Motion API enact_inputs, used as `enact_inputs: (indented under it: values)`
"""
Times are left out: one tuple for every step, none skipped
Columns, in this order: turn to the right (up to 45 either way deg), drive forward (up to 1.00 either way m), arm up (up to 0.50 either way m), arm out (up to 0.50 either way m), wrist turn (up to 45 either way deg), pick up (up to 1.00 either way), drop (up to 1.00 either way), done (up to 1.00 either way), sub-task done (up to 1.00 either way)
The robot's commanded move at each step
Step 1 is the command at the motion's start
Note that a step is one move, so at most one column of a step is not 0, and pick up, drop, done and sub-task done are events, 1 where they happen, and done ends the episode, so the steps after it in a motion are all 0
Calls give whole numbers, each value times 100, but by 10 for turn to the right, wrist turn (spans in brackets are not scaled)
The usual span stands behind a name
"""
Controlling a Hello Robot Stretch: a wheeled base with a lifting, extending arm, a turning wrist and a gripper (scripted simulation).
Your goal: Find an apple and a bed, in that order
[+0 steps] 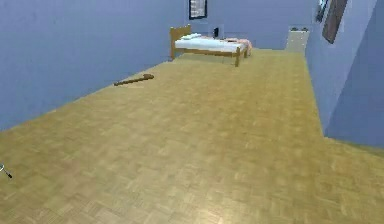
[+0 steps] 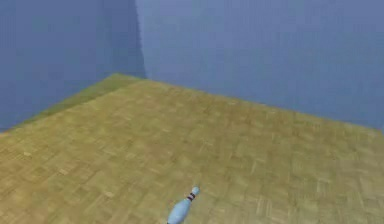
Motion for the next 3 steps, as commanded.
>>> enact_inputs:
  values:
    - [180,0,0,0,0,0,0,0,0]
    - [0,100,0,0,0,0,0,0,0]
    - [0,100,0,0,0,0,0,0,0]
